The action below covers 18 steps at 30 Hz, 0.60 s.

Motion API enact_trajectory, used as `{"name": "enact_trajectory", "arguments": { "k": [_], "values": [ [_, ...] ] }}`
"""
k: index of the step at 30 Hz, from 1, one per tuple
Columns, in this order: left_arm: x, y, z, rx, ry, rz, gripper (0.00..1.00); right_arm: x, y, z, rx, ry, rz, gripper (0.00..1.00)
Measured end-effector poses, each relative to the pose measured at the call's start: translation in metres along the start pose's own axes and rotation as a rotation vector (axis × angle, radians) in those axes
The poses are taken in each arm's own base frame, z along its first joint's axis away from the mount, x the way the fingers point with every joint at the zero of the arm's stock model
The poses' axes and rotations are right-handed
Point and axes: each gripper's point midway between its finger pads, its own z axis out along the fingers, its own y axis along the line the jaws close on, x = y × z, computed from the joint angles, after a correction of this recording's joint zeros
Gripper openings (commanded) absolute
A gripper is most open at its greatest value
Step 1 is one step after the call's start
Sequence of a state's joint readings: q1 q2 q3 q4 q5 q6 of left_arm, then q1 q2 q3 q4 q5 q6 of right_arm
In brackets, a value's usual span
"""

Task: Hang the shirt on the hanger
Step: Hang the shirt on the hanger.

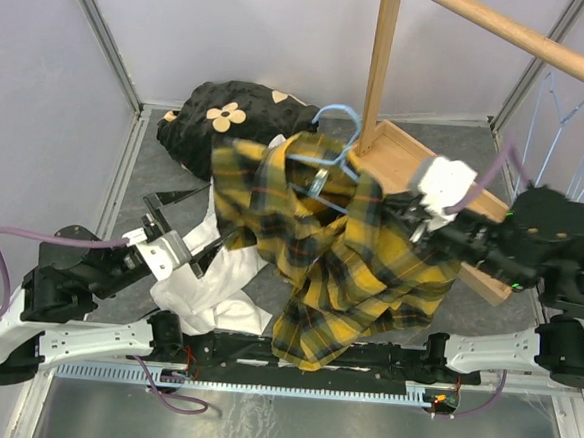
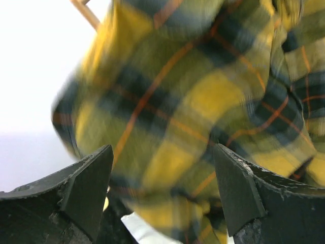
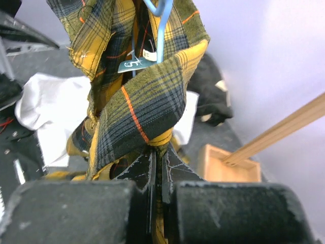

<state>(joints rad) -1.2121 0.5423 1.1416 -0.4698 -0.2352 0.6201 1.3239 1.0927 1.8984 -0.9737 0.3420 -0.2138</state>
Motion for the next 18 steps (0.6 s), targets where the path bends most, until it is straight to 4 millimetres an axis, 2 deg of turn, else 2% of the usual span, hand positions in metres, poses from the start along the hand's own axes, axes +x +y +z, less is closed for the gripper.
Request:
{"name": "enact_trajectory", "arguments": {
  "k": [4,7,10,14,16,18],
  "values": [
    [0.005,0.01,-0.004,-0.062,0.025,-0.031,0.86,-0.033,-0.032,-0.025,0.088,-0.078,-0.03,0.0],
    [0.01,0.014,-0.006,-0.111,0.032,-0.071,0.87,-0.054,-0.047,-0.037,0.128,-0.128,-0.049,0.0],
    [0.014,0.019,-0.004,-0.172,0.028,-0.137,0.87,-0.064,-0.055,-0.044,0.149,-0.154,-0.058,0.0],
    [0.019,0.011,0.007,-0.199,0.018,-0.249,0.89,-0.05,-0.053,-0.034,0.171,-0.116,-0.054,0.0],
    [0.023,-0.003,0.017,-0.17,-0.001,-0.294,0.93,-0.031,-0.045,-0.017,0.187,-0.072,-0.036,0.0],
    [0.03,-0.025,0.029,-0.114,-0.019,-0.327,0.93,-0.012,-0.036,-0.002,0.192,-0.028,-0.019,0.0]
  ]
}}
